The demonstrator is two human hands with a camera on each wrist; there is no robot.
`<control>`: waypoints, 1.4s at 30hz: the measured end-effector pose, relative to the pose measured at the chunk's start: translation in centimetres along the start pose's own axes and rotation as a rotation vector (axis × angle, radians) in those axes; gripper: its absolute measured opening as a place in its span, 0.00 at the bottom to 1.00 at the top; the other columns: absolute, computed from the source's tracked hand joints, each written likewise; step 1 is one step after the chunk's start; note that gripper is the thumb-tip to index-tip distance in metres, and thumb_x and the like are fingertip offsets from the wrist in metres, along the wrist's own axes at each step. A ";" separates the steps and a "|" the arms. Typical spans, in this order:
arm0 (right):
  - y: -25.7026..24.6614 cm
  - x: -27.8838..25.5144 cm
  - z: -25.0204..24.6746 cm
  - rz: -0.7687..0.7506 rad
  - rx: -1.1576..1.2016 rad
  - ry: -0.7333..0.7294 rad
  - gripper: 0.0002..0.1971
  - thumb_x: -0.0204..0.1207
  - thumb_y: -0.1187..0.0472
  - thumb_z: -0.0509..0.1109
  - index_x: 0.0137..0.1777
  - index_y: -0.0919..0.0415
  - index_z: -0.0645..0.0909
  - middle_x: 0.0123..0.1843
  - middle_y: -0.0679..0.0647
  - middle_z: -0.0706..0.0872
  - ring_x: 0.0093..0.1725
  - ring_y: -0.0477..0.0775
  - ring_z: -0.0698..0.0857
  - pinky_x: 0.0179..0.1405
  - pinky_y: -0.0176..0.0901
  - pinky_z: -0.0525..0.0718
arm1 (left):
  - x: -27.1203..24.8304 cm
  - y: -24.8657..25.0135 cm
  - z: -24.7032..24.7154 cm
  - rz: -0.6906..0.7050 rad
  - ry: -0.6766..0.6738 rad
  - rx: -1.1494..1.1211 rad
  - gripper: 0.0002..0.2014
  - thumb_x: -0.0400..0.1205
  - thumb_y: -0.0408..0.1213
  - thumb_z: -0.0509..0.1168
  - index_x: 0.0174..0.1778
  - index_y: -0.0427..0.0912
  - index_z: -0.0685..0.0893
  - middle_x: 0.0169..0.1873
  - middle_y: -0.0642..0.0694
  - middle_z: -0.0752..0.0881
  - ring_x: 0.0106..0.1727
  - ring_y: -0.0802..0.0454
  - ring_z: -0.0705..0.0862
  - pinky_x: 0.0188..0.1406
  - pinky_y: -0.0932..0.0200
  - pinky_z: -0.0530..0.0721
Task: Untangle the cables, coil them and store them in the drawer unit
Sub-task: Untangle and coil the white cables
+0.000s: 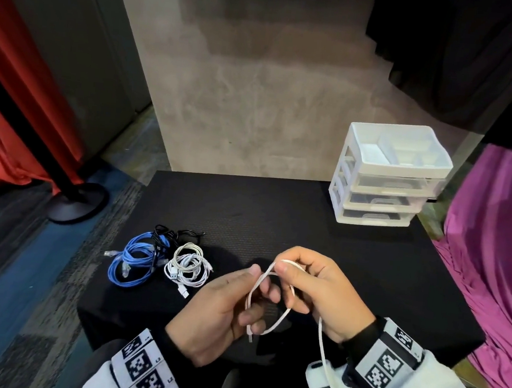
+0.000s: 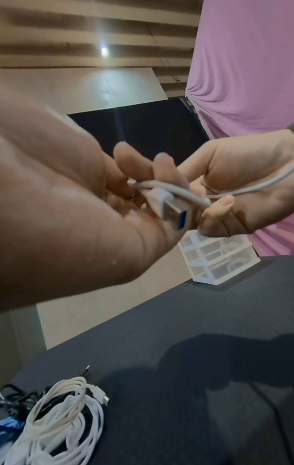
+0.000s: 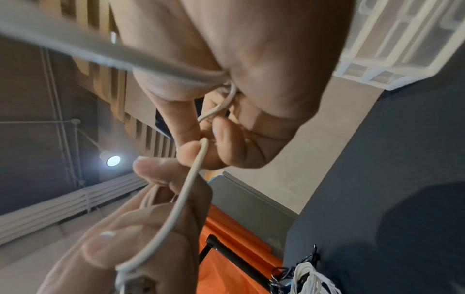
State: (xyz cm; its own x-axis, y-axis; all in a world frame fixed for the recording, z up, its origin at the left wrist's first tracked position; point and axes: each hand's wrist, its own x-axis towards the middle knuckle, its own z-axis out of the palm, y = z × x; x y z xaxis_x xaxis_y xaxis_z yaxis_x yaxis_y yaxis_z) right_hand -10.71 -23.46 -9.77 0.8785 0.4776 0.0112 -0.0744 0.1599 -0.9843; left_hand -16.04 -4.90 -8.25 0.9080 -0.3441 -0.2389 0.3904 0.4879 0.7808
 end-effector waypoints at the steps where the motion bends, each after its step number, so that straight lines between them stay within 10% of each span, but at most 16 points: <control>1: 0.2 0.0 0.0 0.020 0.036 -0.002 0.12 0.86 0.57 0.72 0.51 0.69 0.84 0.35 0.71 0.80 0.23 0.50 0.73 0.21 0.41 0.63 | -0.1 -0.1 0.1 0.016 -0.009 0.001 0.16 0.92 0.42 0.57 0.44 0.36 0.82 0.45 0.37 0.84 0.24 0.57 0.67 0.28 0.59 0.77; 11: 3.6 0.2 1.4 0.337 -0.057 -0.025 0.16 0.92 0.47 0.60 0.58 0.55 0.86 0.34 0.56 0.79 0.18 0.46 0.68 0.13 0.33 0.57 | 0.1 0.7 -0.5 0.033 0.100 -0.344 0.14 0.90 0.45 0.57 0.42 0.40 0.76 0.67 0.35 0.87 0.17 0.63 0.69 0.19 0.68 0.74; 16: 3.3 -1.0 2.4 0.275 -0.552 -0.220 0.06 0.92 0.53 0.59 0.59 0.47 0.77 0.31 0.59 0.84 0.17 0.50 0.72 0.17 0.41 0.71 | 0.7 1.4 -0.9 0.206 0.213 -0.187 0.11 0.91 0.43 0.55 0.52 0.40 0.77 0.71 0.37 0.86 0.41 0.50 0.92 0.39 0.58 0.91; 20: 1.4 -1.6 2.5 0.163 -0.792 -0.366 0.08 0.91 0.52 0.61 0.55 0.54 0.79 0.31 0.60 0.88 0.22 0.44 0.79 0.31 0.37 0.79 | 1.6 1.1 -1.5 0.365 0.326 -0.112 0.09 0.94 0.39 0.52 0.61 0.39 0.74 0.73 0.38 0.84 0.61 0.31 0.90 0.59 0.40 0.91; 24: 0.3 -2.3 2.9 0.055 -0.931 -0.447 0.11 0.89 0.48 0.64 0.50 0.52 0.81 0.28 0.40 0.84 0.31 0.40 0.82 0.46 0.43 0.85 | 2.3 1.1 -2.3 0.487 0.502 0.275 0.11 0.94 0.36 0.51 0.65 0.35 0.73 0.78 0.50 0.78 0.64 0.44 0.91 0.67 0.43 0.87; 27: -0.8 -2.4 2.7 -0.067 -0.904 -0.360 0.10 0.89 0.51 0.65 0.47 0.51 0.83 0.32 0.36 0.83 0.33 0.39 0.82 0.39 0.34 0.78 | 2.0 1.0 -3.0 0.510 0.431 0.698 0.11 0.93 0.36 0.52 0.67 0.39 0.74 0.75 0.45 0.79 0.59 0.53 0.92 0.61 0.53 0.90; 31: -3.0 -1.2 1.1 -0.140 -0.937 -0.224 0.09 0.87 0.46 0.69 0.47 0.46 0.86 0.37 0.43 0.89 0.39 0.44 0.87 0.46 0.50 0.85 | 0.7 0.6 -3.5 0.438 0.281 1.184 0.11 0.93 0.48 0.53 0.69 0.60 0.76 0.45 0.47 0.92 0.36 0.56 0.91 0.44 0.51 0.88; 34: -4.3 -0.5 0.1 -0.233 -0.903 -0.155 0.08 0.84 0.47 0.74 0.48 0.46 0.92 0.43 0.36 0.93 0.46 0.42 0.92 0.51 0.49 0.86 | -0.3 0.6 -1.6 0.262 0.093 0.957 0.13 0.94 0.42 0.53 0.49 0.51 0.80 0.23 0.51 0.83 0.20 0.50 0.76 0.24 0.53 0.76; 39: -3.9 0.4 -1.6 -0.335 -0.889 0.024 0.13 0.78 0.41 0.78 0.39 0.48 0.88 0.33 0.48 0.86 0.35 0.53 0.85 0.38 0.54 0.82 | -0.7 1.0 -0.2 0.150 -0.049 0.632 0.22 0.95 0.43 0.50 0.52 0.25 0.77 0.38 0.47 0.91 0.20 0.55 0.64 0.22 0.61 0.70; 42: -2.8 0.3 -1.7 -0.298 -0.815 -0.004 0.13 0.82 0.43 0.74 0.42 0.50 0.87 0.31 0.53 0.82 0.32 0.53 0.80 0.38 0.55 0.81 | -0.8 2.1 -0.7 0.098 -0.063 0.303 0.17 0.90 0.49 0.56 0.46 0.37 0.76 0.33 0.43 0.79 0.19 0.58 0.60 0.20 0.63 0.69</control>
State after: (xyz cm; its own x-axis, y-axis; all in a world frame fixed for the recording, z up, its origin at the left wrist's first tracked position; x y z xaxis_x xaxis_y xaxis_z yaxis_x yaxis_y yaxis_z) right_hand -9.42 -25.25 -7.35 0.8056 0.5178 0.2879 0.5216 -0.3895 -0.7591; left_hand -15.84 -2.99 -6.82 0.9242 -0.3608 -0.1249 0.2295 0.2637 0.9369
